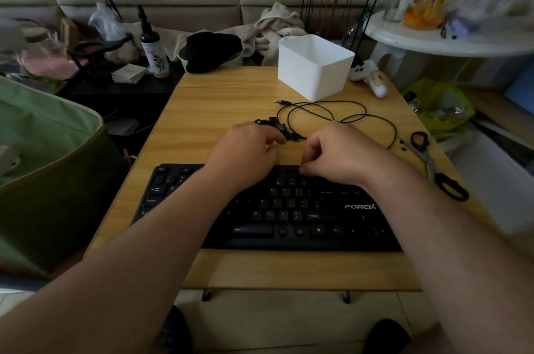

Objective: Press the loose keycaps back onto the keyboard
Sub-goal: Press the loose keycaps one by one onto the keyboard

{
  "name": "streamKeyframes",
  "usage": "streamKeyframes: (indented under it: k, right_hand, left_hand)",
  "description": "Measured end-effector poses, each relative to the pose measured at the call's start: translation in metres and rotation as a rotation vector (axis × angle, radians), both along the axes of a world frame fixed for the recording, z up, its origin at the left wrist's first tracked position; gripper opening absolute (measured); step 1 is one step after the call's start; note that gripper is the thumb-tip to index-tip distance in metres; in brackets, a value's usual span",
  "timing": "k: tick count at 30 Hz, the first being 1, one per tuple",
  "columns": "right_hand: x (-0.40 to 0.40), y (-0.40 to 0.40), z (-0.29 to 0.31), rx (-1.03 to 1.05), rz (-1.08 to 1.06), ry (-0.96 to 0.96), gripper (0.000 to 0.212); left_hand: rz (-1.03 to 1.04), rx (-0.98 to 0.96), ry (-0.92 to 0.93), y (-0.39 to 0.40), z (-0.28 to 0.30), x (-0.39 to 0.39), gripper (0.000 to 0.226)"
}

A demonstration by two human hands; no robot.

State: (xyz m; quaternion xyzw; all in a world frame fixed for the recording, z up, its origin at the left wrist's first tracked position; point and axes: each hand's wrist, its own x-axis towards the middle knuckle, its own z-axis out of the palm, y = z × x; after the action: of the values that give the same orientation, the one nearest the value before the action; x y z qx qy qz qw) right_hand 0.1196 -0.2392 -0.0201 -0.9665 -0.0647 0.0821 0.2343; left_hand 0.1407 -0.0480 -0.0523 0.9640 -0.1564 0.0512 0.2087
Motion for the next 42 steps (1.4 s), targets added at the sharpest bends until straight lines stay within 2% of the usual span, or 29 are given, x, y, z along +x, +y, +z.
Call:
streamKeyframes:
  k: [4,8,17,19,21,22,25,27,29,33,42]
  right_hand:
    - [-0.001,-0.005,-0.004,0.066,-0.033,-0.043,0.015]
    - [-0.002,-0.008,-0.01,0.124,-0.105,-0.128,0.018]
    - [-0.003,-0.011,-0.014,0.141,-0.099,-0.181,0.015]
    - [-0.003,-0.012,-0.015,0.133,-0.086,-0.2,0.013]
    - [-0.003,-0.012,-0.017,0.156,-0.08,-0.233,0.003]
    - [-0.003,-0.011,-0.017,0.187,-0.073,-0.258,0.006]
    - [-0.003,-0.009,-0.016,0.32,-0.042,-0.356,0.027]
    - [-0.006,-0.005,-0.012,0.392,-0.029,-0.478,0.026]
    - [-0.009,-0.002,-0.011,0.444,-0.043,-0.583,0.025]
    - [-0.019,-0.001,-0.009,0.51,-0.041,-0.685,0.034]
    - [-0.03,-0.003,-0.001,0.55,-0.024,-0.758,0.042]
  left_hand:
    - [0.02,0.053,0.013,-0.008,-0.002,0.02,0.04]
    - [0.008,0.134,-0.011,-0.013,-0.007,0.024,0.04]
    - [0.039,0.157,-0.006,-0.011,-0.009,0.028,0.019]
    - [0.056,0.114,0.022,-0.011,-0.006,0.028,0.018]
    - [0.07,-0.014,0.05,-0.011,0.0,0.024,0.016]
    - [0.077,-0.13,0.069,-0.013,0.003,0.02,0.014]
    - [0.077,-0.637,0.247,-0.022,0.011,0.003,0.01]
    - [0.067,-0.925,0.41,-0.028,0.015,-0.008,0.011]
    - [0.052,-1.118,0.503,-0.032,0.019,-0.015,0.012]
    - [0.031,-1.244,0.578,-0.033,0.024,-0.022,0.014]
    - [-0.012,-1.302,0.616,-0.035,0.027,-0.032,0.018]
